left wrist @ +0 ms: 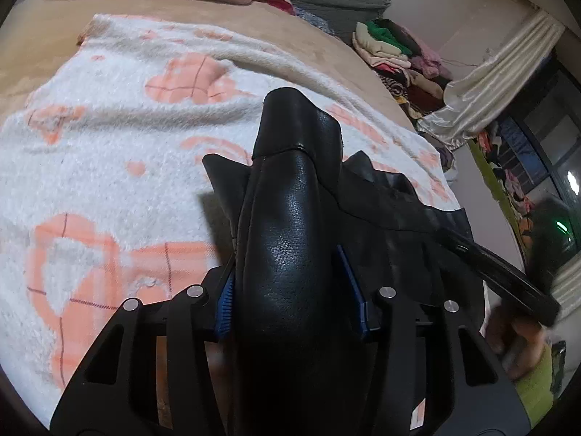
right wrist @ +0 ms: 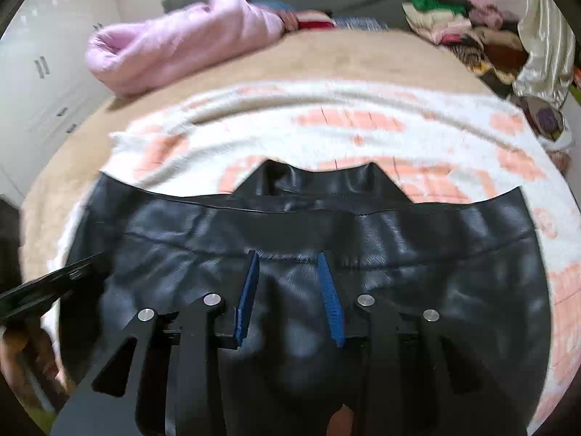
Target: Fold large clothes
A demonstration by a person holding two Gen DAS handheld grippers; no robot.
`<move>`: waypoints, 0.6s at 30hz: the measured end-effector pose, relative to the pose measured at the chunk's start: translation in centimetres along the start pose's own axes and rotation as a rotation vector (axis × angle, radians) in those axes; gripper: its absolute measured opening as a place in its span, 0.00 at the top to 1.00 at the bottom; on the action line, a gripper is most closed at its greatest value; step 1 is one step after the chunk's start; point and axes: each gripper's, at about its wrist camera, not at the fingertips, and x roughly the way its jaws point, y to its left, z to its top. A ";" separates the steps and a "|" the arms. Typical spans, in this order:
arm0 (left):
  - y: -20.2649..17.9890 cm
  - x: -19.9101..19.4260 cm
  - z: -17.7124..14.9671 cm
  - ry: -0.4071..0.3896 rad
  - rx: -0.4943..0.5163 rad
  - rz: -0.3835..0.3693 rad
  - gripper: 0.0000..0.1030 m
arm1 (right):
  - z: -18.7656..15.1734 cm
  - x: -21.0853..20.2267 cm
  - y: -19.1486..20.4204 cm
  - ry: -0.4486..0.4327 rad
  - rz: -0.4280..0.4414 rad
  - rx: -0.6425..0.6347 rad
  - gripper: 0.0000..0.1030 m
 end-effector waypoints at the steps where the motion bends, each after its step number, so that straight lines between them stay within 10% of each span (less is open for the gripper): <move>1: 0.0 0.1 0.0 0.002 0.003 0.000 0.61 | 0.1 1.6 -0.2 0.045 -0.026 0.012 0.70; 8: -0.4 0.6 0.3 0.000 0.013 0.005 0.63 | -0.9 4.6 0.1 0.083 -0.080 -0.018 0.70; 18: -0.8 -0.4 0.5 -0.019 0.013 -0.048 0.66 | -6.7 -3.6 2.7 0.003 0.069 -0.056 0.66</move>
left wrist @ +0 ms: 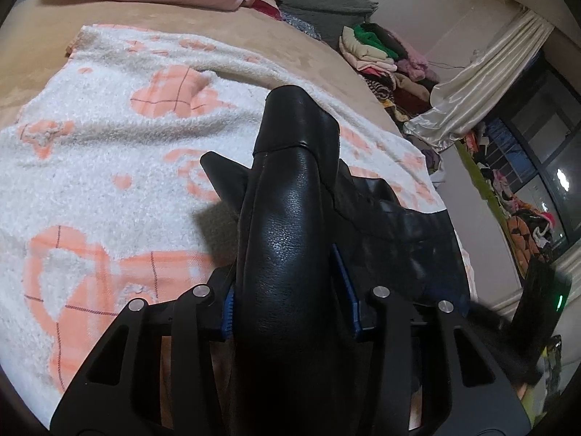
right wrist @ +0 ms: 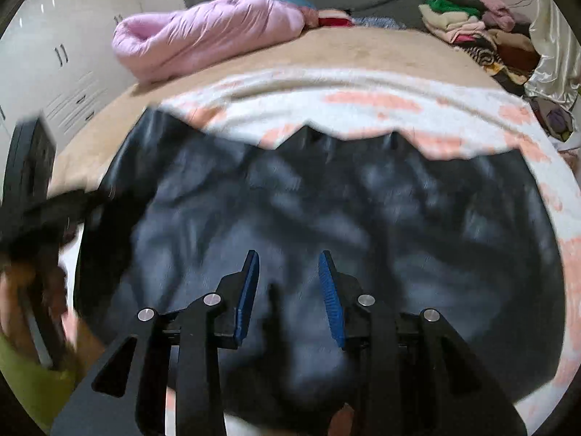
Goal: Fold large clothes
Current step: 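Lift the jacket with the left tool while the right tool grasps its other end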
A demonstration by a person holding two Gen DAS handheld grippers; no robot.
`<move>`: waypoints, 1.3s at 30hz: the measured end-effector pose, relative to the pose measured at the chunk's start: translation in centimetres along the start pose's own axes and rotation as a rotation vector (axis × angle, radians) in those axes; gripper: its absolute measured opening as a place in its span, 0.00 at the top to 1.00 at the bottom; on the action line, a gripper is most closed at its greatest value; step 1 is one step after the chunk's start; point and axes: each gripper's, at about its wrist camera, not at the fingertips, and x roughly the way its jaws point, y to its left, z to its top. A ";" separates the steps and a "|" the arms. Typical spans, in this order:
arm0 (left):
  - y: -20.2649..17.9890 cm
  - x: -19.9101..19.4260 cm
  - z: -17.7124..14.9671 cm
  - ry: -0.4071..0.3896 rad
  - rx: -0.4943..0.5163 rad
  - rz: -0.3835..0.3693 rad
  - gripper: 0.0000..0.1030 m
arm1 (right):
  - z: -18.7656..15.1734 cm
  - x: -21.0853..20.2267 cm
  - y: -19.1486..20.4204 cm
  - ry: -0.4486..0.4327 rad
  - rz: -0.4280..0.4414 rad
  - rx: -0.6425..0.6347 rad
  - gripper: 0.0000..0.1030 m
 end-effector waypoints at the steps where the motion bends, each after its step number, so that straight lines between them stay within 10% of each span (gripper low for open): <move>1: 0.0 0.0 0.0 0.000 0.000 0.000 0.66 | -0.7 0.5 0.2 0.031 -0.001 -0.001 0.63; 4: 0.1 0.1 0.0 0.016 -0.003 -0.006 0.66 | -2.6 1.3 1.0 0.033 -0.037 -0.047 0.62; 9: 0.5 0.3 0.1 0.023 -0.002 -0.008 0.66 | -3.9 -3.5 6.6 -0.140 0.071 -0.302 0.20; 24: 0.9 0.3 0.2 0.036 0.004 -0.014 0.66 | -9.3 1.2 16.8 -0.220 -0.198 -0.830 0.17; 26: 0.9 0.4 0.2 0.040 0.005 -0.010 0.63 | -9.5 1.2 17.2 -0.256 -0.241 -0.873 0.21; 30: 2.0 0.8 0.3 0.051 -0.025 0.012 0.37 | -10.2 -0.2 17.6 -0.309 -0.219 -0.892 0.71; 39: 4.2 1.7 0.2 0.108 -0.197 -0.127 0.25 | -7.6 -3.5 15.4 -0.365 -0.138 -0.762 0.78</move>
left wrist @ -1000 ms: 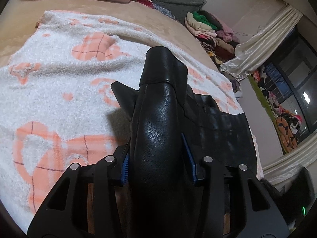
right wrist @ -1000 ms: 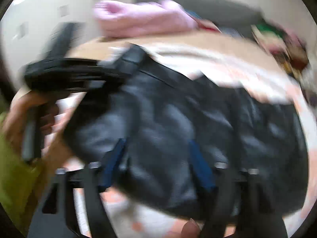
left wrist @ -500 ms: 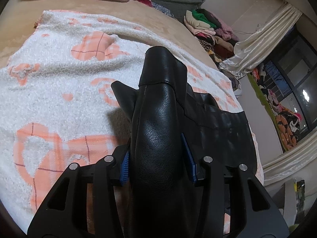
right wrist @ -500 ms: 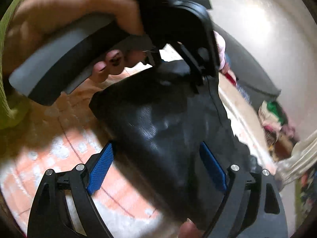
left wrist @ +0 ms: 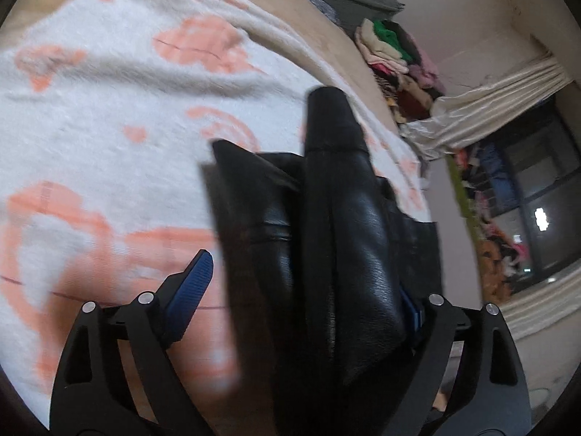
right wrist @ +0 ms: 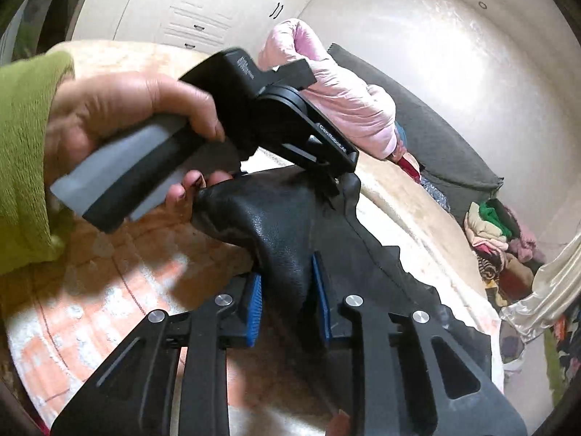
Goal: Fold large clothes
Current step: 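Lift the jacket with the left tool while the right tool grasps its other end, then fold the held jacket end over the bundle with the right tool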
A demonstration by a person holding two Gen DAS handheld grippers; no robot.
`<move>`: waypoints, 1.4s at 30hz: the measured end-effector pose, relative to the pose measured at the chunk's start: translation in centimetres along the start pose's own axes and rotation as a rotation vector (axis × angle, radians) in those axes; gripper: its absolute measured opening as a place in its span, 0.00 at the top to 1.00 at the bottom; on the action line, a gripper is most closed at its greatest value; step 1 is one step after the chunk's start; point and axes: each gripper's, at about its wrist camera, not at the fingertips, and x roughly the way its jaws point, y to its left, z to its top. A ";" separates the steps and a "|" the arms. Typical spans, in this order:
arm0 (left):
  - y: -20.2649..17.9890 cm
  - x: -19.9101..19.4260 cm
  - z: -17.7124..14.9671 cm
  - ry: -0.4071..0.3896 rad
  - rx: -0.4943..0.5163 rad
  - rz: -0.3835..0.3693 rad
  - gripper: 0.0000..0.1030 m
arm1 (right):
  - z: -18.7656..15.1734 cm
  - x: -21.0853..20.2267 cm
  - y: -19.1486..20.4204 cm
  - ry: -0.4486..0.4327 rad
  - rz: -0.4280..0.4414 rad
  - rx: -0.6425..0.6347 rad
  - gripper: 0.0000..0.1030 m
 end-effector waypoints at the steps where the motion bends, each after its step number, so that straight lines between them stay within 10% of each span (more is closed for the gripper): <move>1: -0.4 0.0 0.0 -0.003 0.003 -0.011 0.44 | 0.0 -0.2 -0.4 -0.003 0.006 0.014 0.78; 5: -3.6 -1.2 -0.4 -0.067 0.061 0.019 0.67 | 0.1 -1.6 -1.0 -0.030 0.021 0.073 0.78; 22: -28.3 4.6 -2.9 -0.091 0.488 0.146 0.66 | -7.1 -11.3 -15.1 -0.155 -0.043 0.485 0.83; 42: -33.1 12.6 -5.8 -0.039 0.571 0.178 0.49 | -21.0 -10.8 -21.9 -0.010 0.053 0.978 0.83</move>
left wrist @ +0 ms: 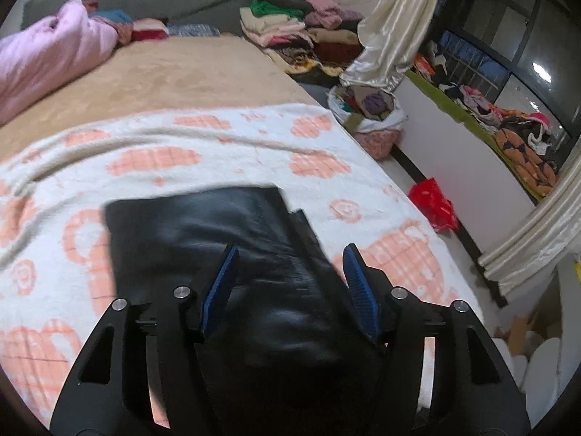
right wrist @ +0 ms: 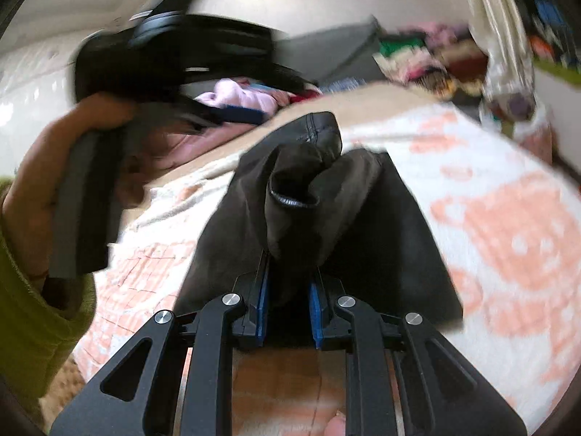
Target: Fold large clothes
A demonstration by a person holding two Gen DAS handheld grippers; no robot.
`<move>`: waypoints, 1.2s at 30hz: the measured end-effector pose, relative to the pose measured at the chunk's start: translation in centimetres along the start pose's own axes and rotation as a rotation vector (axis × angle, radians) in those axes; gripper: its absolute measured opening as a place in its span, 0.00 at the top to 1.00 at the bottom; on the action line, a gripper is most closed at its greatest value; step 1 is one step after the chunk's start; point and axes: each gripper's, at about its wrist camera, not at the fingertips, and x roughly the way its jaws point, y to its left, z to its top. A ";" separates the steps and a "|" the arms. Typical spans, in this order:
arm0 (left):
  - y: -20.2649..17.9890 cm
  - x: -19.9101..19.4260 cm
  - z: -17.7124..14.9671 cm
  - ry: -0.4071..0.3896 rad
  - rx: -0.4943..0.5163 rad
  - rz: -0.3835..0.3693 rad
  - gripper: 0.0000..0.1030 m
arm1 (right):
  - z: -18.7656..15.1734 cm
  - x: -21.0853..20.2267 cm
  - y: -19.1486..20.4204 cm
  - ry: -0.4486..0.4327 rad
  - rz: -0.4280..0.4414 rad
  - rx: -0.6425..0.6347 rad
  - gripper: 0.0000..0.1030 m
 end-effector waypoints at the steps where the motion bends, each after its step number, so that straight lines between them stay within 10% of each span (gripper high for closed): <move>1: 0.3 -0.2 -0.3 -0.003 -0.008 0.011 0.46 | -0.2 0.3 -1.0 0.012 0.015 0.035 0.83; 10: 9.5 1.0 -8.5 0.117 -0.176 0.048 0.38 | -0.9 1.1 -2.2 0.093 0.065 0.170 0.78; 13: 9.9 1.4 -9.2 0.109 -0.189 0.038 0.40 | -0.1 1.0 -1.5 0.140 0.033 0.175 0.36; 18: 9.6 1.5 -9.0 0.102 -0.185 0.026 0.40 | 5.3 1.8 -1.4 0.157 -0.035 0.184 0.07; 20: 9.5 1.6 -8.9 0.103 -0.187 0.026 0.40 | 7.0 4.2 -1.8 0.224 -0.067 0.163 0.09; 22: 9.5 1.4 -8.8 0.099 -0.183 0.030 0.40 | 8.2 6.4 -2.1 0.260 -0.056 0.146 0.54; 24: 9.7 1.2 -8.8 0.105 -0.186 0.019 0.40 | 9.3 7.5 -0.9 0.262 -0.053 0.071 0.74; 31: 9.9 -1.4 -8.1 0.049 -0.244 -0.077 0.29 | 12.5 2.6 -2.1 0.062 0.104 0.029 0.76; 36: 9.0 1.4 -9.7 0.134 -0.256 -0.113 0.22 | 8.9 4.2 -8.8 0.140 0.165 0.195 0.76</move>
